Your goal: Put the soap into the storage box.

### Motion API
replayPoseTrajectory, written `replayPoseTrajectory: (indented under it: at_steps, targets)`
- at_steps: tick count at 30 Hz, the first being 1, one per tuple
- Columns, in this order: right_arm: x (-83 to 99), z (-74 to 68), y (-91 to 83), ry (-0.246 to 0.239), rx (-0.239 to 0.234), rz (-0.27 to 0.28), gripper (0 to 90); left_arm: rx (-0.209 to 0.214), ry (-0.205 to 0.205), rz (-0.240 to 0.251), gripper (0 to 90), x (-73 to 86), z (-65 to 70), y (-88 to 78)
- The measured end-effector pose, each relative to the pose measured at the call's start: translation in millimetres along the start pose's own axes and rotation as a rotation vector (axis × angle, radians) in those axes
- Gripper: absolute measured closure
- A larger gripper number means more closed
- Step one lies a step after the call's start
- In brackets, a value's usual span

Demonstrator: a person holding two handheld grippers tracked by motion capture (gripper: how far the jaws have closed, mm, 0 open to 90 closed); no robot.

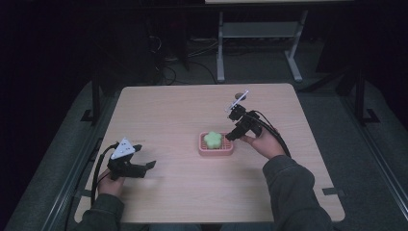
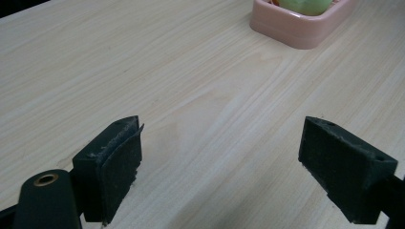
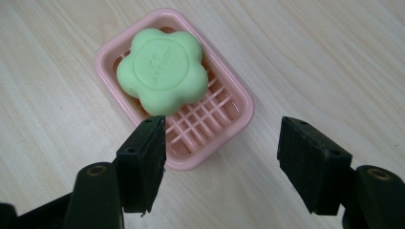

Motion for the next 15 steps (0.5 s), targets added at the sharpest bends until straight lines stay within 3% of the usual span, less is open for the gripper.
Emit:
replayPoseTrajectory:
  at_steps: [15]
  targets:
    - [13.6,2.0,-6.3,0.012,0.005,-0.002,32.8,-0.001,0.006,-0.001,14.4,-0.2,-0.3,-1.1]
Point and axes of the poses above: each handheld gripper's, and its own axes: y roughly forward along the jaws, x roughly out of its underside, z roughly to its right, the point moved 6 cm from there along y, roughly forward along the jaws, and after that the axes turned 4 degrees about -x, right-handed, at the moved point
